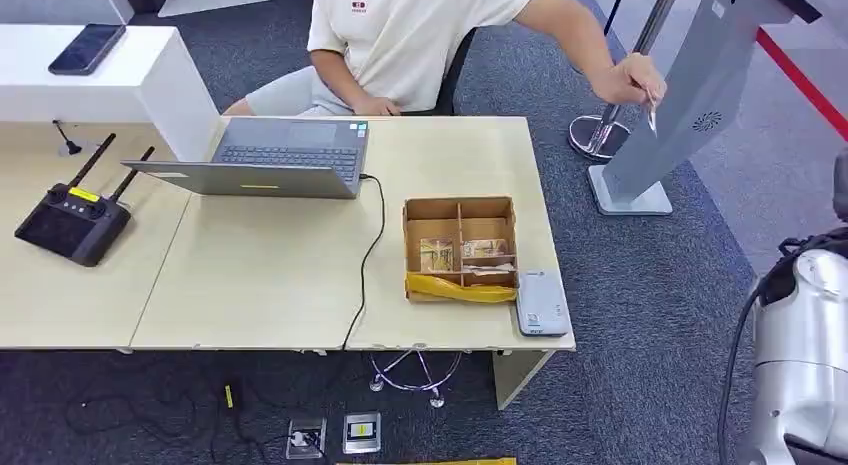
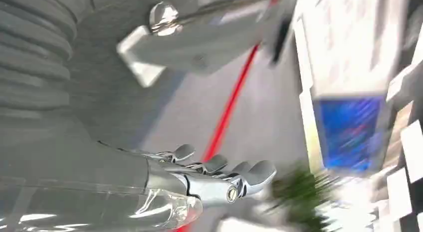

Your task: Pass the card to the sensor for recognition and then transmit it.

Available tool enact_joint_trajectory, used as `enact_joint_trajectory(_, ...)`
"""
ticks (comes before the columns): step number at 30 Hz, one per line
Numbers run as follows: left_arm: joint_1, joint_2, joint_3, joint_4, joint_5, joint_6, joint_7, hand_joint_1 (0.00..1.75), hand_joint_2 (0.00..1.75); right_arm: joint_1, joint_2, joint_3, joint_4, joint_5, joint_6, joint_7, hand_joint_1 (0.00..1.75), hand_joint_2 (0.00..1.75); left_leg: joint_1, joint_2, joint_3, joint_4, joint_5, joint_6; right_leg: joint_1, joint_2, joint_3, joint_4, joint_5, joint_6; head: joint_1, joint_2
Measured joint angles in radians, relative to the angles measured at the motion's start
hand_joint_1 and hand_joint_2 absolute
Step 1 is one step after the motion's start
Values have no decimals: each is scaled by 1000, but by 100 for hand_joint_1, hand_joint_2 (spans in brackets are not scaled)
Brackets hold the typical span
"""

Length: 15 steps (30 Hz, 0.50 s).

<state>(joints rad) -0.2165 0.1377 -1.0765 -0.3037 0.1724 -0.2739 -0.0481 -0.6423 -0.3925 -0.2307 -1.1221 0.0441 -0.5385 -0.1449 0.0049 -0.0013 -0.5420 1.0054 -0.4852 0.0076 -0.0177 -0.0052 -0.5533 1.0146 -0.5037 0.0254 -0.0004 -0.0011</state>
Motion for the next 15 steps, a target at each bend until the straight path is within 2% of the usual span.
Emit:
enact_joint_trajectory(5,-2,0,-2,0,-37,0,0,0,0,1,3,109,-133,245,118,21,0,175,1,-2,-1,0,0,0,1,-2,0,0,0,0,0,0)
enact_joint_trajectory(8,-3,0,-10,0,-58,0,-2,0,0,2,7,187,-195,460,159,-16,0,175,1,-1,-1,0,0,-1,1,1,-1,0,0,0,-1,0)
enact_joint_trajectory(11,-7,-1,-16,0,-68,0,-4,0,0,4,14,236,-215,558,188,-42,0,175,1,-2,-1,0,0,-1,1,-2,-1,0,0,0,0,0)
enact_joint_trajectory(15,-8,0,-18,0,-72,0,-4,0,0,14,22,297,-225,639,232,-42,0,175,1,-2,-1,0,0,-1,1,-1,-1,0,0,0,-1,0)
